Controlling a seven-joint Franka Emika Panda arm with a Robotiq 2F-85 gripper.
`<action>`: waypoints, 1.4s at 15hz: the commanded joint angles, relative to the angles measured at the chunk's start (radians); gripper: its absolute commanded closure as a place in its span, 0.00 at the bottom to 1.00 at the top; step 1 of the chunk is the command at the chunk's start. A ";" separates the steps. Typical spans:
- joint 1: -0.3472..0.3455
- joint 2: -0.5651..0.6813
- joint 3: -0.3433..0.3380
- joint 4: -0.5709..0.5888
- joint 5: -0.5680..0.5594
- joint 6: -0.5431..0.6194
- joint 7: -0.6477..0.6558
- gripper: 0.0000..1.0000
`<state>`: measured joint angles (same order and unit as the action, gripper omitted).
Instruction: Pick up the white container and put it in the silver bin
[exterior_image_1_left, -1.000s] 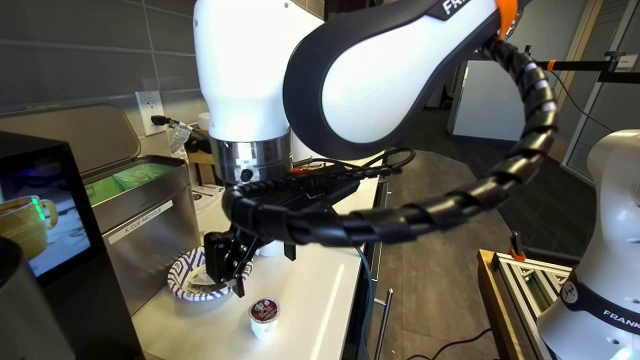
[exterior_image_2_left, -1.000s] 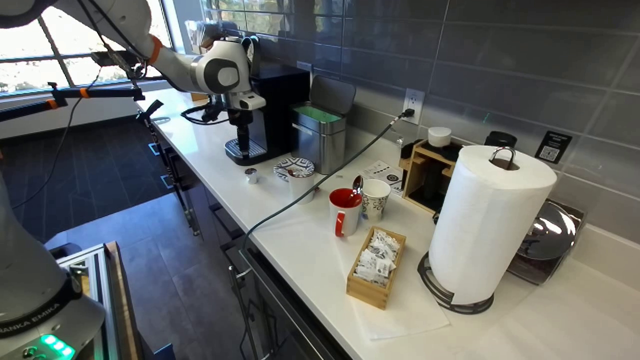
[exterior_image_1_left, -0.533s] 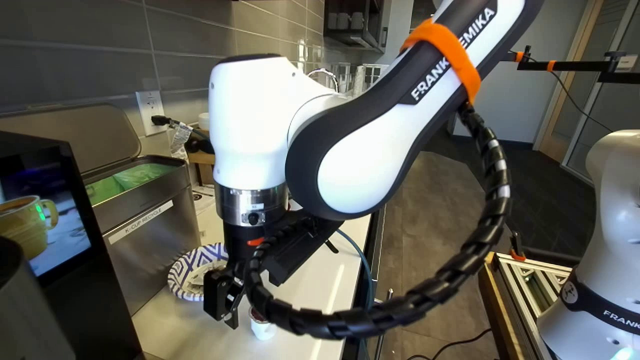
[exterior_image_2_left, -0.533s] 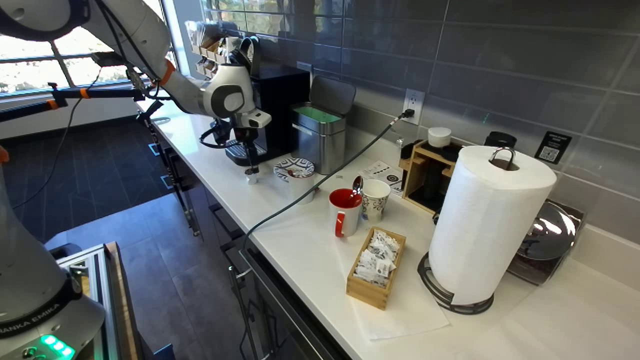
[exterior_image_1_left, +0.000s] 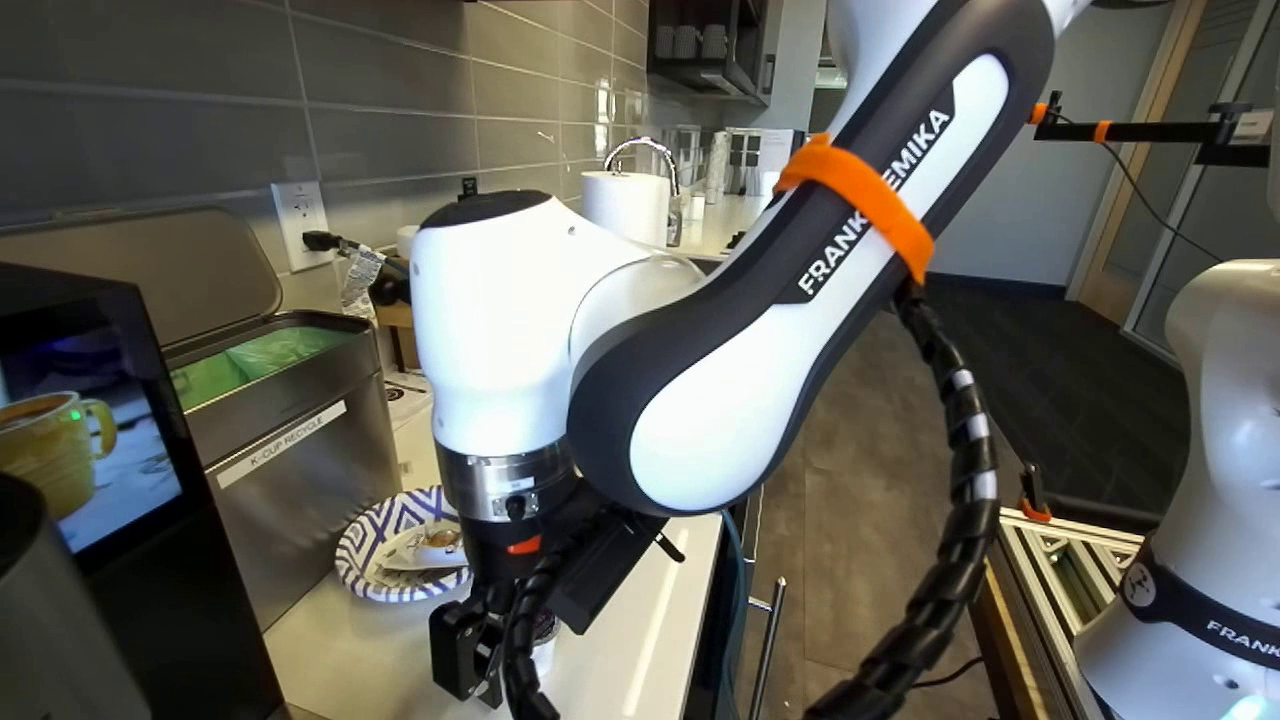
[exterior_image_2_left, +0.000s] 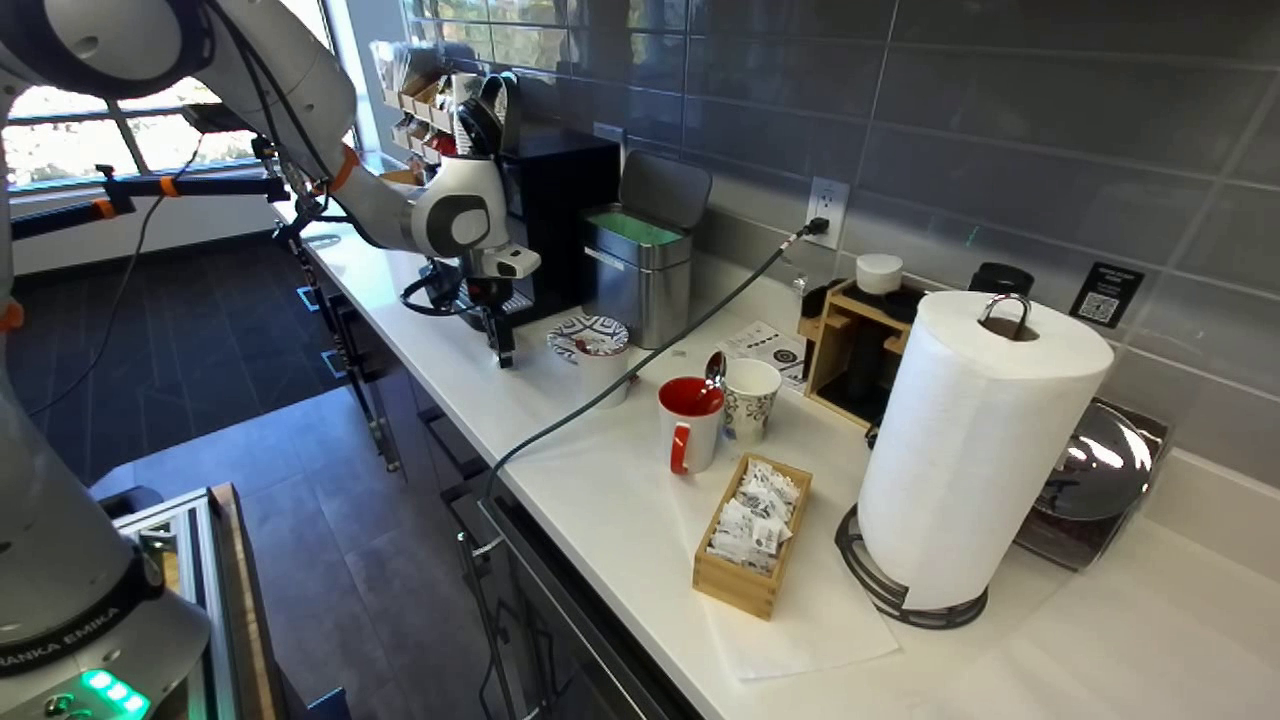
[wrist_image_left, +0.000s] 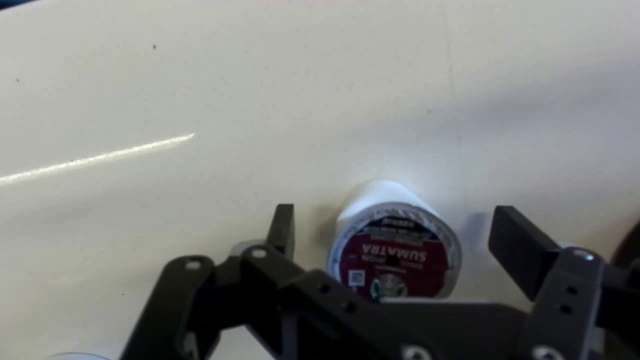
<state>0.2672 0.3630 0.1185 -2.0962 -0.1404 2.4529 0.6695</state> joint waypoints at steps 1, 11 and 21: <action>0.024 -0.014 -0.025 -0.008 0.000 -0.004 0.001 0.00; 0.023 -0.070 -0.012 -0.028 0.060 -0.044 0.009 0.00; 0.020 -0.062 -0.016 0.000 0.083 -0.099 0.054 0.00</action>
<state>0.2852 0.2991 0.1097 -2.1022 -0.0673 2.3842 0.6987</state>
